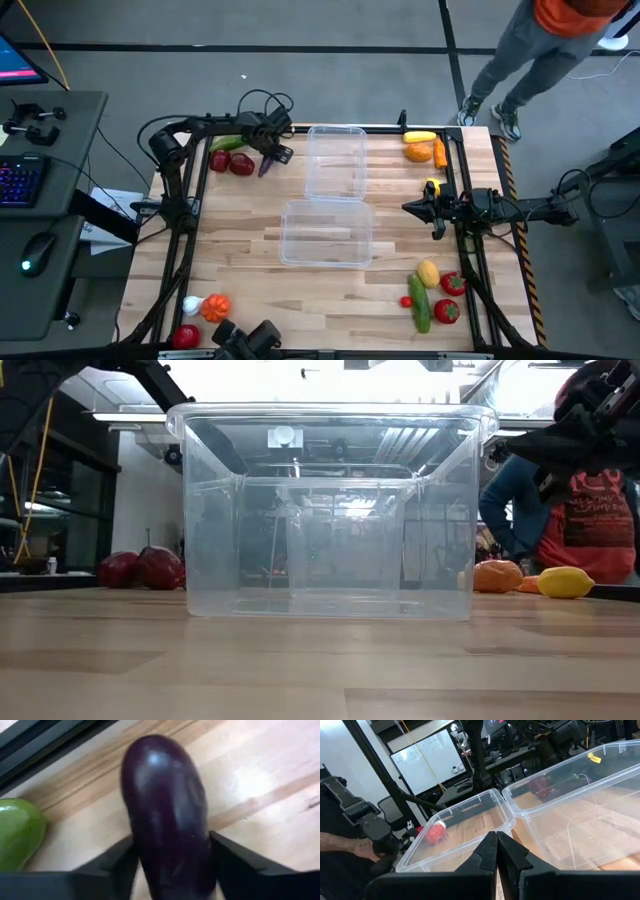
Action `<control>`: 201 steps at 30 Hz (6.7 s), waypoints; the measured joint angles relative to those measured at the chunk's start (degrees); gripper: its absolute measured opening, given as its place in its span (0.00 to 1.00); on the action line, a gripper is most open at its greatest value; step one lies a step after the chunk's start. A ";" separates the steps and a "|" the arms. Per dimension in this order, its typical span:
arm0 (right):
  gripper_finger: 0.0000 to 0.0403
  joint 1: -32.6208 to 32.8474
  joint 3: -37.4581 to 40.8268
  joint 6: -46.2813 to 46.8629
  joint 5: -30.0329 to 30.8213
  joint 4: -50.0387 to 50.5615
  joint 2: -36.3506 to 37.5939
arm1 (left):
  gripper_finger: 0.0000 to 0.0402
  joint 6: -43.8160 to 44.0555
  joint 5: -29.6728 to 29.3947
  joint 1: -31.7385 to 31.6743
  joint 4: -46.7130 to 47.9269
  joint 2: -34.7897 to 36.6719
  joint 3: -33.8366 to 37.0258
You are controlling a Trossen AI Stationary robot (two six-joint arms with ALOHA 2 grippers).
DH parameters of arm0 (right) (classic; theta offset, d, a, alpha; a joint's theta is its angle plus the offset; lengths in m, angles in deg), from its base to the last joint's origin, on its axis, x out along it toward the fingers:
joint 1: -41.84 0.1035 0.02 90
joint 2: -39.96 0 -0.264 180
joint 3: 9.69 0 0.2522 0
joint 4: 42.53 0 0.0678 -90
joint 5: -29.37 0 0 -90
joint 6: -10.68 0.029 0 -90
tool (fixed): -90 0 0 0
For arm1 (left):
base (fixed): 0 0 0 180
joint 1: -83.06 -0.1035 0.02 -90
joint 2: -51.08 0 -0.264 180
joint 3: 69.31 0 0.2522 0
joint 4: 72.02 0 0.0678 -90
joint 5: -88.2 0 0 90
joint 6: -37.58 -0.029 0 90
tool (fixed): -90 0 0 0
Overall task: Sort produce into baskets
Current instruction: Put the purple eggplant in the top transparent bin, then put the red apple into the bottom transparent bin
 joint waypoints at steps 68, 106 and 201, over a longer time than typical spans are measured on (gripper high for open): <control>0.00 -0.01 0.00 -0.01 0.00 0.00 0.00 | 0.74 10.24 31.43 21.37 -46.50 12.52 0.08; 0.00 0.00 0.01 0.00 0.00 0.00 0.00 | 0.75 -20.31 -0.35 6.55 27.20 25.00 0.08; 0.00 -0.01 0.01 0.00 0.00 0.00 0.00 | 0.81 -24.72 2.82 3.58 32.14 18.76 -8.87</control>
